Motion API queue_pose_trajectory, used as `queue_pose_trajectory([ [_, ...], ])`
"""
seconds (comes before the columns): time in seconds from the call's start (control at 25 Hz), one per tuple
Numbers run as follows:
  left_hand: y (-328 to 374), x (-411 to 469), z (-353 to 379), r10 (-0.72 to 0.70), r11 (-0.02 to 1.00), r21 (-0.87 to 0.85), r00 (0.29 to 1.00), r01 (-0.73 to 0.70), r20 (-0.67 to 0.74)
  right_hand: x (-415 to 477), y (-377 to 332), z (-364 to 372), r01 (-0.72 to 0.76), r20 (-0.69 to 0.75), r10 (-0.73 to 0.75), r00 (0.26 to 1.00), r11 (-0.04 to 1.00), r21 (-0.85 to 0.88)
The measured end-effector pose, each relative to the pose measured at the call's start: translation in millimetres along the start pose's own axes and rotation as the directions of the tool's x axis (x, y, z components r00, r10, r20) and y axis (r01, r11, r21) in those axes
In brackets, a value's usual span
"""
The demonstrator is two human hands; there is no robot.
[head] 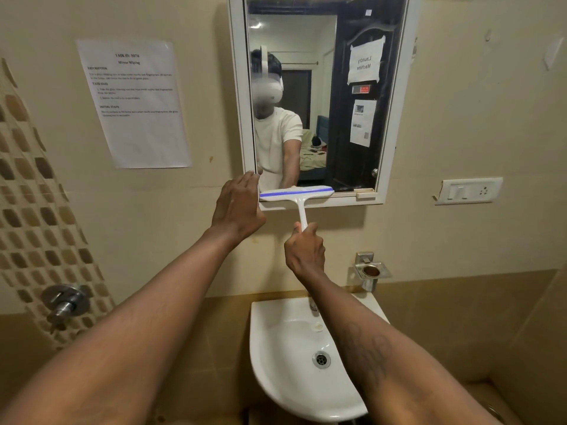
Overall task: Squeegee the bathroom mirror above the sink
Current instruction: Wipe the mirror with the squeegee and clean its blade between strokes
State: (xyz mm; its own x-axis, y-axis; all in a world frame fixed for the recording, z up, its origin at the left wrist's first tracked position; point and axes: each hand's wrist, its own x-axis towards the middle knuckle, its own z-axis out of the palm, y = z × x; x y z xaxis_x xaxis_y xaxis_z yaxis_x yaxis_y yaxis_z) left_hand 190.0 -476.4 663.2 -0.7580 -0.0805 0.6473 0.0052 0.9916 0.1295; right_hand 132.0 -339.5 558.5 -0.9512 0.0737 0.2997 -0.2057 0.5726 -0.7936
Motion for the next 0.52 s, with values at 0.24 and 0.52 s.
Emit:
queue_pose_trajectory([
  [0.24,9,-10,-1,-0.008,1.000,-0.009,1.000,0.008,0.017,-1,-15,-15,-0.054,0.070,0.052,0.996,0.998,0.021],
  [0.52,30,-2,-11,0.016,1.000,-0.014,1.000,-0.016,-0.003,1,-4,-56,0.045,-0.120,-0.039,0.992,0.997,0.056],
])
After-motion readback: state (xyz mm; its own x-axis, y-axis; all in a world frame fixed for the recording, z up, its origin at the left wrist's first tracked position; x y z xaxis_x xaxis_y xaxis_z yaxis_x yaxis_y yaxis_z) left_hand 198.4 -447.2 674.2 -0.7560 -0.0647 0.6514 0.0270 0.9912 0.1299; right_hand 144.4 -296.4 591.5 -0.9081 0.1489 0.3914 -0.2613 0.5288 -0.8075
